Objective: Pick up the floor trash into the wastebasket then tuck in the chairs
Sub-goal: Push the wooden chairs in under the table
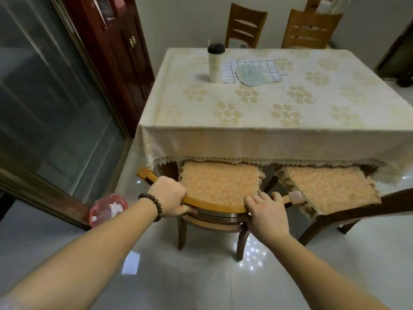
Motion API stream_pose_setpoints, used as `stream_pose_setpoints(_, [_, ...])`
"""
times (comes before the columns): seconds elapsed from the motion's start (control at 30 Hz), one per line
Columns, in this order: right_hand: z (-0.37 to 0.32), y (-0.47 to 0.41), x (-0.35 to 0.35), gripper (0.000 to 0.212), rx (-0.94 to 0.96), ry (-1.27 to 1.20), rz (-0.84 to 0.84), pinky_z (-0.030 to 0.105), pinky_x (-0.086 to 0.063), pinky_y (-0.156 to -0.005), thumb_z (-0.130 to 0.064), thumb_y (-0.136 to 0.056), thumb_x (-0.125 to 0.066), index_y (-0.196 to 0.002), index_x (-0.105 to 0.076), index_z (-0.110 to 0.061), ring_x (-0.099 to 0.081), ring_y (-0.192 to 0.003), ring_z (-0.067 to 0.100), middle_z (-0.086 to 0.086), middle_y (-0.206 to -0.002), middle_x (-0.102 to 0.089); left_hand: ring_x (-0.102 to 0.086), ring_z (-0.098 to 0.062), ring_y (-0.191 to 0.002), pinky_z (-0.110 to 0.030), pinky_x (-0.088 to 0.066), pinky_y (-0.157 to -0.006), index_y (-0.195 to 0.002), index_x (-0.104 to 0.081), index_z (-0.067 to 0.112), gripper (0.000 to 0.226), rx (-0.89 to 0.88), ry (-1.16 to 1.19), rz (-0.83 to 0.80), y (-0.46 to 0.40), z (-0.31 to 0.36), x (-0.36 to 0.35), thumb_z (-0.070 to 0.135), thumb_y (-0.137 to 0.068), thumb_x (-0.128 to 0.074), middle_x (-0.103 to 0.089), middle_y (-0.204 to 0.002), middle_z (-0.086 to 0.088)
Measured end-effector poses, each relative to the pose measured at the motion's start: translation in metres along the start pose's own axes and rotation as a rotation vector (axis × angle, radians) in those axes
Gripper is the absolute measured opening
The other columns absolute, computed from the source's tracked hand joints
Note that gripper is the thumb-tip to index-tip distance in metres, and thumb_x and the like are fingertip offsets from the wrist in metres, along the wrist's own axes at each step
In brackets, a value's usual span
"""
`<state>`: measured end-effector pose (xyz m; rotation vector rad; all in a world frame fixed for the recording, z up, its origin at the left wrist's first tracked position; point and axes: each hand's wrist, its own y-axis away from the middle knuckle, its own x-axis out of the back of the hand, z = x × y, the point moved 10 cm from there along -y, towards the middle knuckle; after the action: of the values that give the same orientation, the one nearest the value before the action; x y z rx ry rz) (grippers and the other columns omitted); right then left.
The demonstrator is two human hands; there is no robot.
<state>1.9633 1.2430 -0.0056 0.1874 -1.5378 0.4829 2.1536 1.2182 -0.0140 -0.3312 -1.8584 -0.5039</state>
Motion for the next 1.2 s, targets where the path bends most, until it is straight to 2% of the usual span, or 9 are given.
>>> stream_pose_setpoints(0.13, [0.001,-0.021,-0.01,0.026,-0.008,0.015,-0.028,0.038,-0.038,-0.069,-0.025,-0.062,-0.075,-0.078,-0.055,-0.021,-0.055,-0.071,0.023,-0.004,-0.073,-0.061,-0.052,-0.014,-0.064,-0.029,-0.046,-0.062,-0.08,-0.052,0.023,0.058,0.014,0.035,0.001,-0.012,-0.016,-0.002,0.077,-0.08,-0.032,-0.057,-0.075,0.004])
stream_pose_setpoints(0.23, [0.011,-0.038,-0.014,0.023,-0.009,0.03,-0.029,0.037,-0.038,-0.07,-0.027,-0.066,-0.074,-0.08,-0.056,-0.023,-0.054,-0.072,0.021,-0.005,-0.074,-0.061,-0.057,-0.016,-0.069,-0.03,-0.048,-0.064,-0.083,-0.056,0.022,0.062,0.023,0.026,0.001,-0.026,-0.023,-0.005,0.078,-0.08,-0.029,-0.061,-0.079,0.003])
stream_pose_setpoints(0.5, [0.052,-0.08,-0.023,0.028,0.05,0.036,0.022,0.038,-0.038,-0.069,-0.02,-0.062,-0.075,-0.085,-0.059,-0.018,-0.053,-0.069,0.024,-0.003,-0.072,-0.059,-0.059,-0.016,-0.076,-0.032,-0.047,-0.067,-0.085,-0.059,0.022,0.063,0.061,0.059,0.067,-0.073,-0.029,-0.002,0.078,-0.08,-0.03,-0.063,-0.084,0.004])
stream_pose_setpoints(0.77, [0.094,-0.141,-0.038,0.024,0.087,0.015,0.01,0.037,-0.028,-0.072,-0.018,-0.062,-0.069,-0.078,-0.052,-0.02,-0.052,-0.069,0.025,-0.004,-0.068,-0.056,-0.058,-0.017,-0.079,-0.032,-0.045,-0.069,-0.083,-0.052,0.023,0.057,0.107,0.093,0.036,-0.137,-0.049,0.003,0.077,-0.08,-0.033,-0.061,-0.082,0.004])
stream_pose_setpoints(0.9, [0.112,-0.157,-0.062,0.029,0.067,-0.002,-0.046,0.037,-0.03,-0.073,-0.016,-0.06,-0.075,-0.078,-0.052,-0.021,-0.051,-0.069,0.023,-0.005,-0.069,-0.056,-0.059,-0.018,-0.081,-0.034,-0.048,-0.073,-0.089,-0.055,0.022,0.06,0.119,0.082,-0.024,-0.161,-0.048,-0.009,0.077,-0.081,-0.031,-0.063,-0.086,0.002])
stream_pose_setpoints(1.03, [0.127,-0.176,-0.077,0.041,0.071,-0.005,-0.088,0.039,-0.033,-0.074,-0.028,-0.051,-0.084,-0.079,-0.054,-0.021,-0.052,-0.07,0.024,-0.004,-0.071,-0.057,-0.059,-0.021,-0.088,-0.033,-0.043,-0.073,-0.095,-0.056,0.019,0.064,0.129,0.083,-0.041,-0.185,-0.052,-0.014,0.077,-0.082,-0.032,-0.064,-0.093,-0.001])
stream_pose_setpoints(1.2, [0.131,-0.209,-0.066,0.031,0.096,-0.032,0.03,0.039,-0.031,-0.074,-0.015,-0.06,-0.076,-0.081,-0.054,-0.02,-0.052,-0.069,0.025,-0.003,-0.071,-0.057,-0.061,-0.019,-0.085,-0.032,-0.044,-0.07,-0.094,-0.056,0.021,0.064,0.116,0.073,-0.069,-0.209,-0.08,-0.012,0.079,-0.08,-0.03,-0.063,-0.09,0.001])
